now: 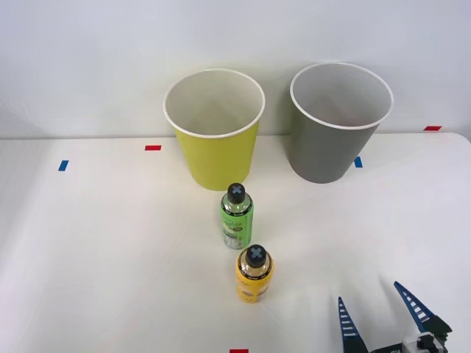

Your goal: Put cans in the gray bin, plastic bottles in the light green bin

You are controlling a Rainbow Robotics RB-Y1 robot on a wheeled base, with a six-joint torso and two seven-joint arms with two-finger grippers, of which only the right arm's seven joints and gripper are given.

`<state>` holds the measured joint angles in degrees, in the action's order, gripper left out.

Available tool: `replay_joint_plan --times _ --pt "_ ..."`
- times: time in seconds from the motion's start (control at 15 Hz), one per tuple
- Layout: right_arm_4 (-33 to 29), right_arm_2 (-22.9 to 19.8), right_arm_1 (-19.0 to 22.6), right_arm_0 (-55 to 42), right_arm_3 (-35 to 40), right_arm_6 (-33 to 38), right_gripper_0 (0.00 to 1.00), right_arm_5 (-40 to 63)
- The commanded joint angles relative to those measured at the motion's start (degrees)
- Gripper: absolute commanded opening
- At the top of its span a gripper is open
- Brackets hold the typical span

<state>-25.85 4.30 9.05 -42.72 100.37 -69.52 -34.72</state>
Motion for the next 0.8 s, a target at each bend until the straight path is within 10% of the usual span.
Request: replay_joint_plan --times 0.07,0.8 --pt "0.0 0.0 0.0 0.0 0.0 0.0 1.0 0.0" --pt "0.0 0.0 0.0 0.0 0.0 0.0 1.0 0.0"
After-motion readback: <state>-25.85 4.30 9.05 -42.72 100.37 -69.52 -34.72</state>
